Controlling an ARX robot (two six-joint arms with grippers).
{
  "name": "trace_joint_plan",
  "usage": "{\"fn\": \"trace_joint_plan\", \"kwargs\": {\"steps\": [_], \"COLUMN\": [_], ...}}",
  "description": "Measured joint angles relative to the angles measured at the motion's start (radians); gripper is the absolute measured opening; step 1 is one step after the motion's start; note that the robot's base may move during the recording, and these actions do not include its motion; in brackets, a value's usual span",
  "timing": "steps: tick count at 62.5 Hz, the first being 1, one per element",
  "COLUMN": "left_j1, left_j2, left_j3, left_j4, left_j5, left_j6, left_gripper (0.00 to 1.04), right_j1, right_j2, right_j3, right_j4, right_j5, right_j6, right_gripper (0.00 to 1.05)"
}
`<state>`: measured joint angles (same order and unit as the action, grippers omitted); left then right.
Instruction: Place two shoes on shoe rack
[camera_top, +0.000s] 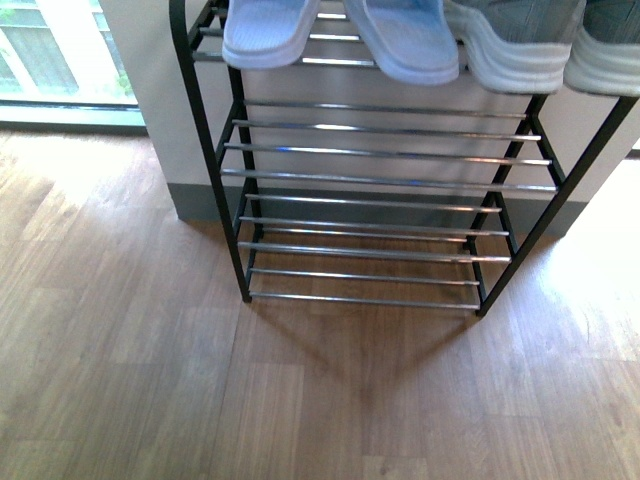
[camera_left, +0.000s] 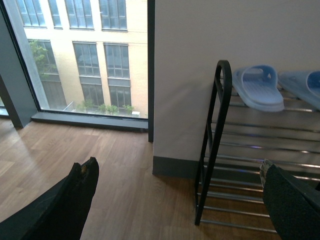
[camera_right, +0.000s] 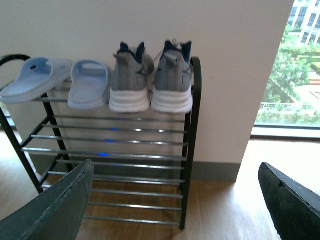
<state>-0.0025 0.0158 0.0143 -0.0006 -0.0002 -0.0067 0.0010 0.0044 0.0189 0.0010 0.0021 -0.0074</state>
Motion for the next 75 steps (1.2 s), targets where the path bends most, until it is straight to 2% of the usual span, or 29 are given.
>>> {"fn": "trace_joint_plan", "kwargs": {"steps": [75], "left_j1": [0.0], "left_j2": [0.0], "left_j3": [0.0], "left_j4": [0.0], "left_j5": [0.0], "left_j6": [0.0], "left_gripper": [0.95], "right_j1": [0.0], "right_j2": [0.0], "right_j3": [0.0], "right_j4": [-0.001], "right_j5": [-0.003], "right_j6": [0.001], "right_gripper": [0.95]}}
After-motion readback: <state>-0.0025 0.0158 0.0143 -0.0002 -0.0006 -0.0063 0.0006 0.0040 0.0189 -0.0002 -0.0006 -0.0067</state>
